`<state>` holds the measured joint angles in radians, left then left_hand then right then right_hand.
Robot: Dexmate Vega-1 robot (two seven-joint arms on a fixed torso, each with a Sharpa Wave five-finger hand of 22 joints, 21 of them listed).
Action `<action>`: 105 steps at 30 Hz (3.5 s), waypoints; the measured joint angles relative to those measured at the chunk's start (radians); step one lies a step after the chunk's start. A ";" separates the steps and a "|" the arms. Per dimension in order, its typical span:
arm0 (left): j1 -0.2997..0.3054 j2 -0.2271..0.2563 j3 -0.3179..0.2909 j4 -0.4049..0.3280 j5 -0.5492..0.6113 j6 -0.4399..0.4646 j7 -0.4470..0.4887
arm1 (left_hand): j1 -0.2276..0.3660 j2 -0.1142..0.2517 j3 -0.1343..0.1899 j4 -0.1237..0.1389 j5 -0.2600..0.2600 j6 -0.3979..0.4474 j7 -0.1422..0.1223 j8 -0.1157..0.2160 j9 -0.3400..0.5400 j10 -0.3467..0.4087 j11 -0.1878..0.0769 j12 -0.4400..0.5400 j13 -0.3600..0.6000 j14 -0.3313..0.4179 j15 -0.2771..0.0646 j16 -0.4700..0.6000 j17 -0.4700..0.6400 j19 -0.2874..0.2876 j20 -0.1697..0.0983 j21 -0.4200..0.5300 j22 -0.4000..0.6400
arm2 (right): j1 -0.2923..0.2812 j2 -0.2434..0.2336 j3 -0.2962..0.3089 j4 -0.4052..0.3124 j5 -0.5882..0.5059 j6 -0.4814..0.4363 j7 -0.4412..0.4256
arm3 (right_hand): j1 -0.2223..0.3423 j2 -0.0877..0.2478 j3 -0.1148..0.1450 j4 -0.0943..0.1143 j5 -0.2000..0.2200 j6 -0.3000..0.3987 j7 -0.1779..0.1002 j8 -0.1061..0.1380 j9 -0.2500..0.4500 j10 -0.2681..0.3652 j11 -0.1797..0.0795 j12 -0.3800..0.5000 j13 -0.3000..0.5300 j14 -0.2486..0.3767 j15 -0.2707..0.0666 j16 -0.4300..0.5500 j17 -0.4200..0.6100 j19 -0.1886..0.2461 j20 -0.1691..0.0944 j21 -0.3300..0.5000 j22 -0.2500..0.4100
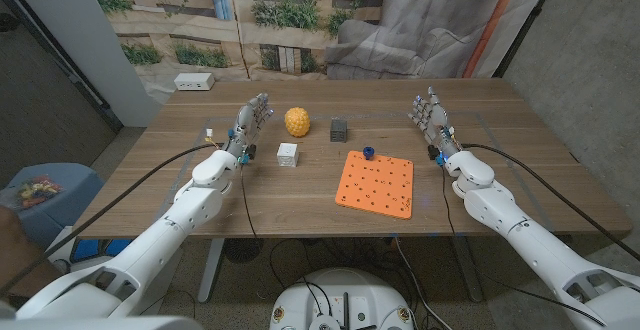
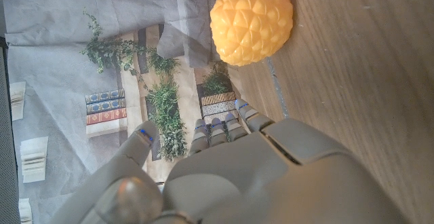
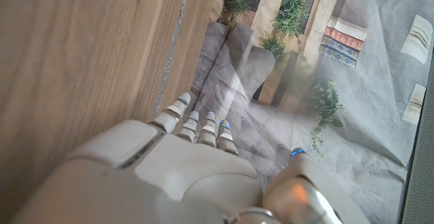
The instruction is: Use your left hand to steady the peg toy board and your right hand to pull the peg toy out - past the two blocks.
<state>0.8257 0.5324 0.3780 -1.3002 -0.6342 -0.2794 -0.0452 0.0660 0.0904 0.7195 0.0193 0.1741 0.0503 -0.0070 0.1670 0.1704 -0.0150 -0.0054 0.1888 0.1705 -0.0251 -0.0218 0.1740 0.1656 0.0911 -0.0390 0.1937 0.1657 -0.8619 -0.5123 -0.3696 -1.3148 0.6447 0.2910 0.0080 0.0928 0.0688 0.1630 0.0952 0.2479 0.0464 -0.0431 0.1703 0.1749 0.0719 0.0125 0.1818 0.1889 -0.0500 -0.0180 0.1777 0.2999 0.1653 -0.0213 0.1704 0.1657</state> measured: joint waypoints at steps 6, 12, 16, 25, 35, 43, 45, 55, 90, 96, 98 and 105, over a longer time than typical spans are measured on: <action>0.002 0.024 0.002 -0.032 0.015 0.021 0.002 | 0.000 0.000 0.000 0.000 0.000 0.000 0.000 0.000 0.000 0.000 0.000 0.000 0.000 0.000 0.000 0.000 0.000 0.000 0.000 0.000 0.000 | -0.013 -0.005 0.003 -0.013 -0.001 0.003 -0.009 | 0.000 0.000 0.000 0.000 0.000 0.000 0.000 0.004 0.000 0.000 0.000 0.000 0.000 -0.005 -0.005 0.000 -0.003 0.000 0.000 0.000 0.000; 0.040 0.071 -0.012 -0.112 0.025 0.055 0.033 | 0.000 0.000 0.000 0.000 0.000 0.004 0.004 0.007 0.000 0.000 0.000 0.000 0.000 0.000 0.000 0.000 0.000 0.000 0.000 0.000 0.000 | -0.015 -0.009 0.004 -0.019 -0.004 -0.002 -0.014 | 0.000 0.000 0.000 0.000 0.000 0.000 0.000 0.004 0.000 -0.004 -0.004 0.000 0.000 -0.005 -0.005 0.001 -0.003 -0.004 -0.004 0.000 0.000; 0.073 0.107 -0.026 -0.174 0.033 0.087 0.063 | 0.000 0.000 0.000 0.000 0.000 0.007 0.007 0.007 0.000 0.000 0.000 0.000 0.000 0.000 0.000 0.000 0.000 0.000 0.000 0.000 0.000 | -0.006 -0.008 0.001 -0.006 -0.008 -0.003 -0.010 | 0.000 0.000 0.000 0.000 0.000 0.000 0.000 0.008 0.000 -0.004 -0.004 0.000 0.000 -0.005 -0.005 0.004 -0.008 -0.004 -0.004 0.004 0.000; 0.149 0.203 -0.057 -0.327 0.067 0.155 0.118 | 0.000 0.000 0.004 -0.004 0.000 0.013 0.002 0.011 0.000 0.006 -0.006 0.004 0.000 0.000 0.000 0.000 0.000 0.000 0.000 0.000 0.000 | 0.020 0.003 -0.010 0.034 -0.016 0.005 0.013 | 0.000 0.000 0.005 -0.006 0.004 0.000 0.000 0.008 0.000 -0.004 -0.004 0.000 0.000 -0.008 -0.013 0.008 -0.012 -0.004 -0.004 0.004 0.000; 0.209 0.291 -0.085 -0.465 0.122 0.224 0.166 | 0.000 0.000 0.004 -0.004 0.004 0.022 -0.007 0.011 0.000 0.014 -0.014 0.004 0.000 0.006 -0.005 0.004 0.000 0.005 0.005 0.000 0.000 | 0.050 0.013 -0.015 0.089 -0.015 0.023 0.052 | 0.000 0.000 0.005 -0.006 0.004 0.004 0.004 0.008 0.000 -0.004 -0.004 0.000 0.000 -0.007 -0.015 0.011 -0.015 0.000 -0.008 0.008 0.000; 0.250 0.354 -0.105 -0.570 0.176 0.282 0.199 | 0.000 0.000 0.008 0.000 0.004 0.035 -0.010 0.011 0.000 0.023 -0.023 0.004 0.000 0.013 -0.012 0.004 0.000 0.009 0.002 0.000 0.000 | 0.070 0.019 -0.015 0.130 -0.005 0.038 0.088 | 0.010 0.011 0.005 -0.006 0.004 0.007 0.000 0.008 0.000 0.000 -0.007 0.007 0.000 -0.007 -0.014 0.011 -0.020 0.000 -0.008 0.008 0.000; 0.264 0.377 -0.111 -0.608 0.198 0.298 0.209 | 0.000 0.000 0.008 0.000 0.004 0.036 -0.011 0.012 0.000 0.024 -0.023 0.004 0.000 0.015 -0.010 0.004 0.000 0.009 0.002 0.000 0.000 | 0.076 0.021 -0.015 0.144 -0.001 0.045 0.102 | 0.010 0.011 0.005 -0.006 0.004 0.007 0.000 0.008 0.000 0.000 -0.007 0.007 0.000 -0.007 -0.014 0.011 -0.021 0.000 -0.007 0.008 0.000; 0.301 0.445 -0.124 -0.712 0.290 0.348 0.225 | 0.000 0.000 0.021 0.006 0.004 0.078 -0.022 0.019 0.000 0.056 -0.034 0.012 0.000 0.031 -0.012 0.008 0.000 0.020 0.001 0.000 0.000 | 0.093 0.029 -0.010 0.191 0.012 0.070 0.141 | 0.010 0.011 0.010 -0.010 0.004 0.013 -0.001 0.008 -0.002 0.000 -0.007 0.007 0.000 -0.006 -0.015 0.015 -0.025 0.000 -0.008 0.008 0.000; 0.252 0.577 -0.006 -0.938 0.716 0.488 0.097 | 0.000 0.000 0.061 0.066 0.004 0.115 -0.074 0.012 -0.001 0.107 -0.058 0.011 -0.001 0.072 -0.014 0.008 0.005 0.059 -0.002 0.000 -0.001 | 0.183 0.077 -0.001 0.424 0.058 0.166 0.339 | 0.010 0.010 0.018 -0.010 0.004 0.027 0.002 0.015 -0.003 0.018 -0.004 0.015 -0.003 0.004 -0.018 0.019 -0.039 -0.002 -0.016 0.008 -0.003; 0.216 0.560 0.050 -0.942 0.810 0.493 0.064 | 0.000 0.000 0.061 0.074 0.004 0.092 -0.089 0.007 -0.001 0.100 -0.076 0.007 -0.001 0.071 -0.014 0.008 0.005 0.055 0.002 0.000 -0.001 | 0.194 0.079 0.008 0.465 0.073 0.185 0.388 | 0.010 0.010 0.018 -0.010 0.004 0.027 0.002 0.015 -0.003 0.018 -0.004 0.015 -0.003 0.004 -0.018 0.019 -0.040 -0.002 -0.016 0.008 -0.003; 0.200 0.551 0.072 -0.941 0.850 0.488 0.050 | -0.001 0.000 0.059 0.080 0.004 0.088 -0.086 0.007 -0.001 0.093 -0.083 -0.001 -0.001 0.062 -0.012 0.003 0.009 0.047 0.002 -0.005 -0.001 | 0.199 0.082 0.011 0.482 0.079 0.192 0.408 | 0.010 0.010 0.018 -0.010 0.004 0.027 0.002 0.015 -0.003 0.018 -0.004 0.015 -0.003 0.004 -0.018 0.019 -0.040 -0.002 -0.016 0.008 -0.003; 0.156 0.520 0.137 -0.923 0.978 0.454 0.002 | -0.012 -0.002 0.056 0.088 0.004 0.076 -0.084 0.007 -0.001 0.090 -0.086 -0.001 -0.001 0.053 -0.011 0.003 0.009 0.035 0.003 -0.006 -0.001 | 0.229 0.096 0.019 0.554 0.093 0.221 0.474 | 0.010 0.010 0.018 -0.010 0.004 0.027 0.002 0.015 -0.003 0.018 -0.004 0.015 -0.003 0.004 -0.018 0.019 -0.040 -0.002 -0.016 0.008 -0.003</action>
<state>0.9818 1.0529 0.5149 -2.2234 0.3439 0.1747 -0.0435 0.0536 0.0886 0.7751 0.1072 0.1779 0.1266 -0.0910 0.1738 0.1697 0.0745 -0.0915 0.1878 0.1698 0.0278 -0.0329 0.1771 0.1748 0.1263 -0.0355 0.1873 0.1650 -0.6333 -0.4168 -0.3503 -0.7608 0.7374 0.5121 0.4824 0.1032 0.0793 0.1809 0.0855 0.2515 0.0733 -0.0409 0.1857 0.1724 0.0896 0.0089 0.1965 0.1859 -0.0460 -0.0358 0.1963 0.2599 0.1631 -0.0375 0.1781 0.1630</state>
